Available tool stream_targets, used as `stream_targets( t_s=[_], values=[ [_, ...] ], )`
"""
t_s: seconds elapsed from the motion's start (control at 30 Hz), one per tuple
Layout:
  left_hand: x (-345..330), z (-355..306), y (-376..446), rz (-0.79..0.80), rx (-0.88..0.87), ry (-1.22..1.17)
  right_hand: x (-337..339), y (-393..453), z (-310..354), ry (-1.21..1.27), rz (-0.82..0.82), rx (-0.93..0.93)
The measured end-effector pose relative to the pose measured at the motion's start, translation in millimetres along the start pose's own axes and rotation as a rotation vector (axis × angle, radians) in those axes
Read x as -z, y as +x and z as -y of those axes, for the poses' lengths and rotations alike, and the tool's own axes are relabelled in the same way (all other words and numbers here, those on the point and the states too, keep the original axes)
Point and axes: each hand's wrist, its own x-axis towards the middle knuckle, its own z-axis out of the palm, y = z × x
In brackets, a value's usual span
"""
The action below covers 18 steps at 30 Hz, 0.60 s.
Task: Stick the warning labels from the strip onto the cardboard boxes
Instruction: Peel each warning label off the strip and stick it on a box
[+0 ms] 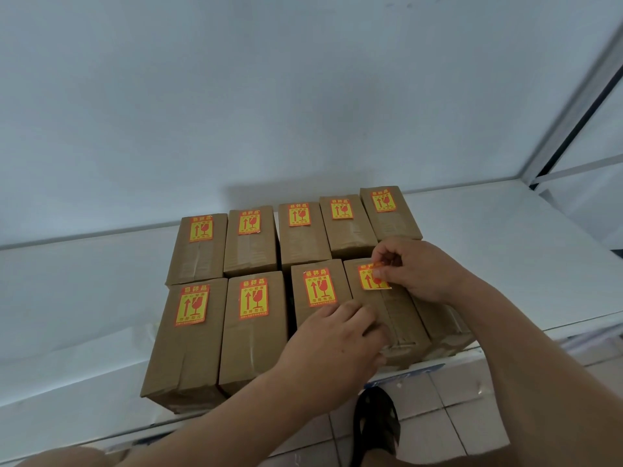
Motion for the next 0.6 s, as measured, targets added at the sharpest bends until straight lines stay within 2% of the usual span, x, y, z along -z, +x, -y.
stream_targets(
  t_s=[0.17, 0.43, 0.6],
  values=[
    [0, 0, 1, -0.003, -0.001, -0.004, -3, 0, 1, -0.048, -0.026, -0.006],
    [0, -1, 1, 0.005, 0.004, -0.007, -4, -9, 0, -0.158, -0.101, 0.090],
    [2, -1, 1, 0.003, 0.010, -0.007, -7, -19, -10, -0.200, -0.038, 0.065]
  ],
)
